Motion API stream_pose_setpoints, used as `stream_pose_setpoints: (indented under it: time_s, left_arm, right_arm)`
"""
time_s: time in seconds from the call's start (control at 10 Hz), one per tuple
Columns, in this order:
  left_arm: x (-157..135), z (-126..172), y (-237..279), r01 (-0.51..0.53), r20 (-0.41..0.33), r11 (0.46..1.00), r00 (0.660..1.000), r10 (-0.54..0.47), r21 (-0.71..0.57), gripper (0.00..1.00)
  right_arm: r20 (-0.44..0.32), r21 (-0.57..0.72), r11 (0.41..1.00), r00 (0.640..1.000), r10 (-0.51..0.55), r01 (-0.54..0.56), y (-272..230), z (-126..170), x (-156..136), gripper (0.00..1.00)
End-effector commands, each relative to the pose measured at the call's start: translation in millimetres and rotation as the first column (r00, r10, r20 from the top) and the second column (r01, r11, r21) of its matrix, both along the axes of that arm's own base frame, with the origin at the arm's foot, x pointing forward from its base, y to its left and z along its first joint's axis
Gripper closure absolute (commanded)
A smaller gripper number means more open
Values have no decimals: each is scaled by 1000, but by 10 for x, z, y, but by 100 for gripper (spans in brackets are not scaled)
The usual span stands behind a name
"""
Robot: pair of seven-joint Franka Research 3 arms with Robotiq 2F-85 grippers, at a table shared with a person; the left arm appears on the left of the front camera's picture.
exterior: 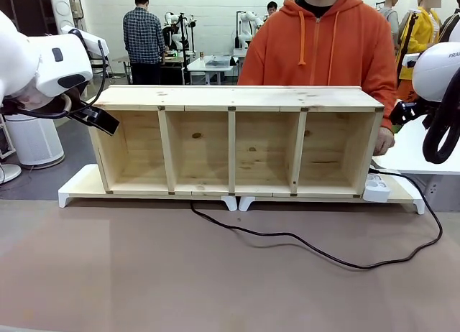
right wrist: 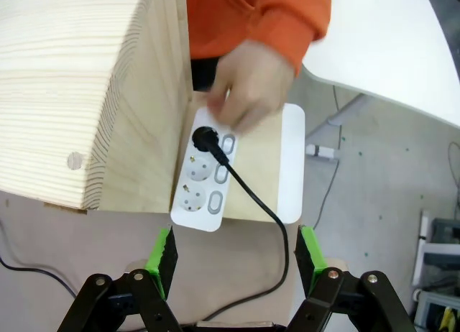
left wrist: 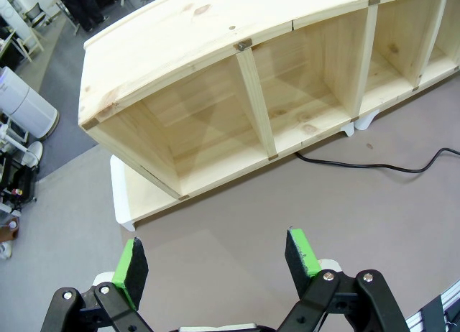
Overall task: Perform cable management.
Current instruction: Release the Power Cable when the human grasps it.
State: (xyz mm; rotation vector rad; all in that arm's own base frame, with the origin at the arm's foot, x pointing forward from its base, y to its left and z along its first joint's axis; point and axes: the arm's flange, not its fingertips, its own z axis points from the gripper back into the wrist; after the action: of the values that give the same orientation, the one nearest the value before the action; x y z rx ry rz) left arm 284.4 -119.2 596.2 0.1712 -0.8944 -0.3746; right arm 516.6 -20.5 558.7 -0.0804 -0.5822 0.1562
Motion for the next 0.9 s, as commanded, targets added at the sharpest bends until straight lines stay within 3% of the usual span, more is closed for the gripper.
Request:
stream_pose_setpoints:
  time_s: [0.0,0.8]
  left_arm:
    - [14,-9,-7,3,11,1000,1000,-3,0,0]
    - [14,-9,-7,3,11,1000,1000,-3,0,0]
  right_arm:
    - [-3,4,1000,1000,-2,2,-7,-9,-1,15]
    - [-3,4,1000,1000,-2,2,-7,-9,-1,15]
